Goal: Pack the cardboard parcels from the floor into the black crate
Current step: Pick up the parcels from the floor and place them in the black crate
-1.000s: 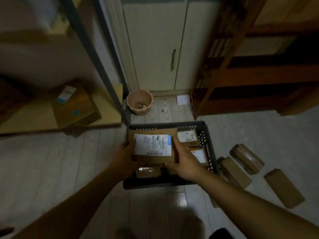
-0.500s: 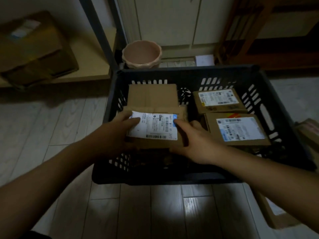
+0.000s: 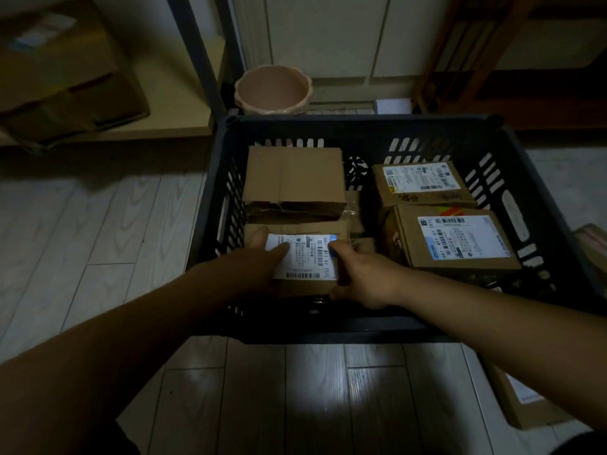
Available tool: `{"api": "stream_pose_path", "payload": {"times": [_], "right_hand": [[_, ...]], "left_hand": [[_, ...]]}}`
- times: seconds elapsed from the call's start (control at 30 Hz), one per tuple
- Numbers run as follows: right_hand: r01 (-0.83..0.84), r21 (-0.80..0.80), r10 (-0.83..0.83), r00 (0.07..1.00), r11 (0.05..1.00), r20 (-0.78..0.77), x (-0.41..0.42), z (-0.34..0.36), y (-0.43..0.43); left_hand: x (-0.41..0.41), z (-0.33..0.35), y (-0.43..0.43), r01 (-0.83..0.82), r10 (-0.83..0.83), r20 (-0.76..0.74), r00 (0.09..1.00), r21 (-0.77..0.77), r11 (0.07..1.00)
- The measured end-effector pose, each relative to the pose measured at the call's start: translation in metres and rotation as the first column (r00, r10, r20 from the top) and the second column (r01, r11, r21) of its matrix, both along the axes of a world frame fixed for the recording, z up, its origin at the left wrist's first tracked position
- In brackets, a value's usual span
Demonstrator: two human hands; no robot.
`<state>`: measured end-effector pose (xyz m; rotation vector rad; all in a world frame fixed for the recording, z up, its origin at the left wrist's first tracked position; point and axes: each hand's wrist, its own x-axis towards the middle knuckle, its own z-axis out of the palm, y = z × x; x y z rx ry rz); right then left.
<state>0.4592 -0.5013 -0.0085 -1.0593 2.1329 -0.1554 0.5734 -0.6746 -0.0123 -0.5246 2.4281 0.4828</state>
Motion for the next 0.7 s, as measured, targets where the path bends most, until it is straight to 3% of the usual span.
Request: {"api": "stream_pose_path", "payload": {"times": [0.07, 0.17, 0.3, 0.5, 0.7], "right_hand": [[-0.012, 0.013, 0.012, 1.0, 1.0, 0.009, 0.0, 0.001, 0.0], [-0.055, 0.041, 0.054, 0.998, 0.998, 0.04, -0.001, -0.002, 0.001], [-0.11, 0.072, 0.107, 0.993, 0.991, 0.042, 0.0, -0.008, -0.001], [-0.083, 0.005, 0.083, 0.997, 0.997, 0.001, -0.005, -0.004, -0.005], [-0.121, 0.143, 0.12, 0.993, 0.982, 0.014, -0.003, -0.007, -0.008]], "left_hand": [[-0.002, 0.008, 0.0, 0.023, -0.022, 0.029, 0.999, -0.05, 0.998], [0.006, 0.011, -0.004, 0.202, -0.187, 0.114, 0.976, -0.134, 0.97], [0.01, 0.01, -0.009, 0.385, -0.346, 0.172, 0.922, -0.345, 0.856], [0.004, 0.007, -0.017, 0.409, -0.377, 0.159, 0.913, -0.383, 0.828], [-0.002, -0.004, -0.019, 0.352, -0.324, 0.137, 0.936, -0.357, 0.865]]}}
